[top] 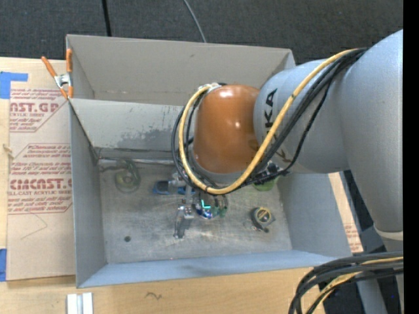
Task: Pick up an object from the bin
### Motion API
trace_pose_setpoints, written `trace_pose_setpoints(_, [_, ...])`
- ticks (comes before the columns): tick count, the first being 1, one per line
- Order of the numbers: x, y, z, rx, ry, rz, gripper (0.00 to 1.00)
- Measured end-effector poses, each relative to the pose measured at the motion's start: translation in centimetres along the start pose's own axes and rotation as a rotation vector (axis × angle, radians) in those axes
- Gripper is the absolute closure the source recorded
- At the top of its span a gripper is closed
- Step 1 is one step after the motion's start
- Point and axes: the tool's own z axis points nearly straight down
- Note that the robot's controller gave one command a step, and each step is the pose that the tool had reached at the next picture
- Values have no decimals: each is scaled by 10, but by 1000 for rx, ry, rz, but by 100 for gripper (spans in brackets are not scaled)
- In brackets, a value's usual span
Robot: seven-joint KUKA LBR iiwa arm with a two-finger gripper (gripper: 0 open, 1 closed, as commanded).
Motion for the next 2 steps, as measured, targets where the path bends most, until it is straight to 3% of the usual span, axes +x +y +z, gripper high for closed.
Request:
trace_pose_setpoints(1, [-67,-14,77,-1,-9,25,0])
trace_pose_setpoints(2, [-66,-13,71,-3,-11,24,100])
